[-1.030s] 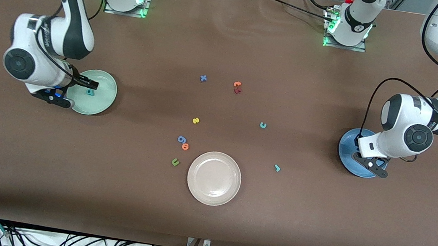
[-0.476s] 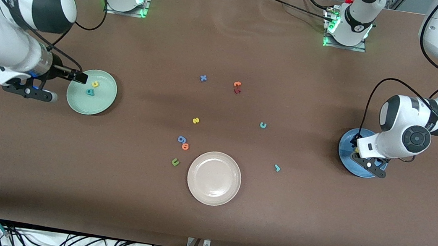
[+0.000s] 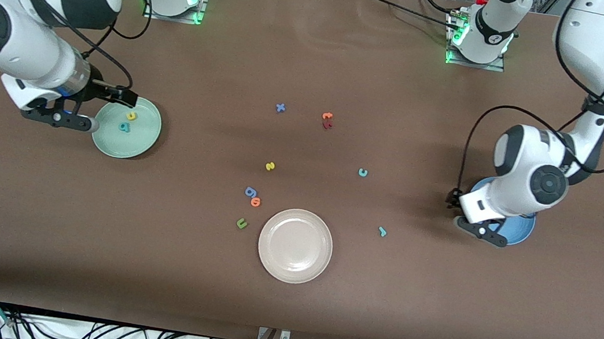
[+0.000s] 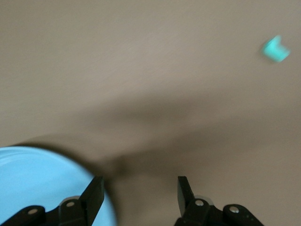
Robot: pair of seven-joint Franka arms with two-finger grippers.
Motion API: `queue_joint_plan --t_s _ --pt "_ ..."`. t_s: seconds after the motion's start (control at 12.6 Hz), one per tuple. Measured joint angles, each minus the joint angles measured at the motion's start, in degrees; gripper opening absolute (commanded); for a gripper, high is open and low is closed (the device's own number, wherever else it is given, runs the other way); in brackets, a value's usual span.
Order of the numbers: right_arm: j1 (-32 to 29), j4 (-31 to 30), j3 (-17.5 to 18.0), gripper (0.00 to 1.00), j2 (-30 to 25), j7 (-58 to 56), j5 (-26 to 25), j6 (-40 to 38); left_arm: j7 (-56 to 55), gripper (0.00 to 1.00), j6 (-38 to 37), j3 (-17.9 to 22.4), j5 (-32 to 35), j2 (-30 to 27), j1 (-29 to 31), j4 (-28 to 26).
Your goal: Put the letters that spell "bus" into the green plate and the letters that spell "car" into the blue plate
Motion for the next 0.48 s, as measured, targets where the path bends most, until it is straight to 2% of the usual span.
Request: queue_joint_plan --t_s 0.24,0.48 --pt "0.20 0.01 3.08 1.00 0.00 3.12 0.20 0.48 -16.35 0.71 0.00 -0.90 -0.01 0.05 -5.36 1.90" --pt "0.18 -0.05 4.67 0.99 0.23 3.26 4.82 2.79 -31.46 0.71 0.01 -0.97 -0.04 1.65 -10.17 4.44"
